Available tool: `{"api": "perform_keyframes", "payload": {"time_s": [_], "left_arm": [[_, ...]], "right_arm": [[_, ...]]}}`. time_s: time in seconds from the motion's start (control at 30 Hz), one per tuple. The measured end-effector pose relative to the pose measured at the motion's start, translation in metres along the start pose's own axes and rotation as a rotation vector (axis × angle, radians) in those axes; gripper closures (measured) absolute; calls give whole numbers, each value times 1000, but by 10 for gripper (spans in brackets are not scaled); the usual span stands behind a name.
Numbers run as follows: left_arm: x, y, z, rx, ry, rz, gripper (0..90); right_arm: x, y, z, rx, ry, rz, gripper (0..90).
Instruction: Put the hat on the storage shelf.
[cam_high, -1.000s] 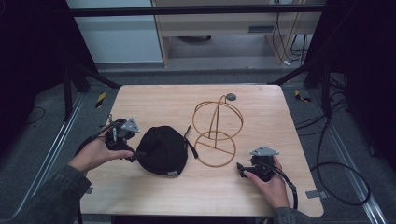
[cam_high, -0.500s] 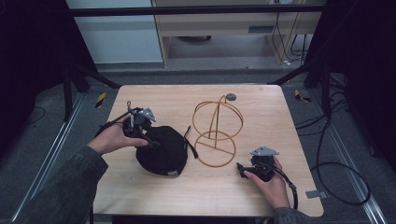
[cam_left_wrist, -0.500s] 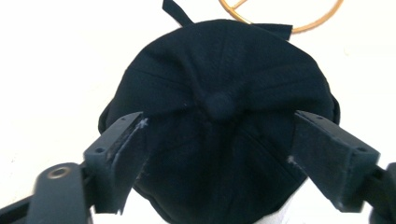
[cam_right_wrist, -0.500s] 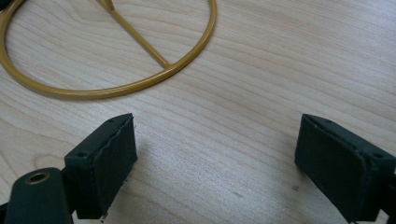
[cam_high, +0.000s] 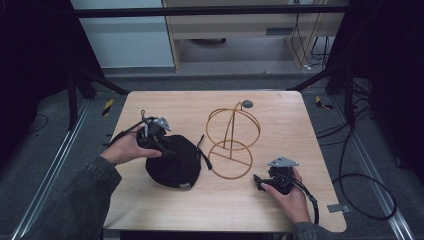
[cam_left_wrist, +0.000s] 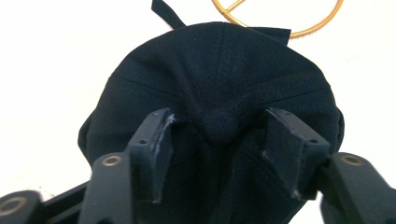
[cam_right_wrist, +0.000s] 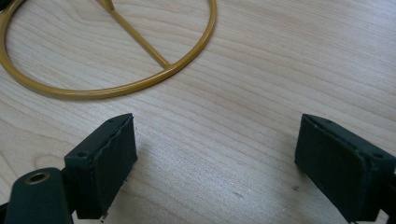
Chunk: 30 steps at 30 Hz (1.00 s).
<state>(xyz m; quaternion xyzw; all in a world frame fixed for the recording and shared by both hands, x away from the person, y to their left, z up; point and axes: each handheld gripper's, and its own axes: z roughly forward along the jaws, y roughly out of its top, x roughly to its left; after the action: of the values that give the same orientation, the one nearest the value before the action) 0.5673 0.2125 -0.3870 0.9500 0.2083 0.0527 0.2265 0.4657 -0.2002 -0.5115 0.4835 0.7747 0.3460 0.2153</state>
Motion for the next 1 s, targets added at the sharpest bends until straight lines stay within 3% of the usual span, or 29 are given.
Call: {"api": "perform_keyframes", "payload": {"time_s": [0.3,0.5,0.83,1.0], "left_arm": [[-2,6,6,19,-14,9,534],[-3,7,10,57,-25,20,714],[-10,8,3,65,-12,35,732],[-14,6,-10,32,0,39,733]], "right_arm": [[0,0,0,0,0,0,128],[0,0,0,0,0,0,128],[0,0,0,0,1,0,128],[0,0,0,0,0,-1,128]]}}
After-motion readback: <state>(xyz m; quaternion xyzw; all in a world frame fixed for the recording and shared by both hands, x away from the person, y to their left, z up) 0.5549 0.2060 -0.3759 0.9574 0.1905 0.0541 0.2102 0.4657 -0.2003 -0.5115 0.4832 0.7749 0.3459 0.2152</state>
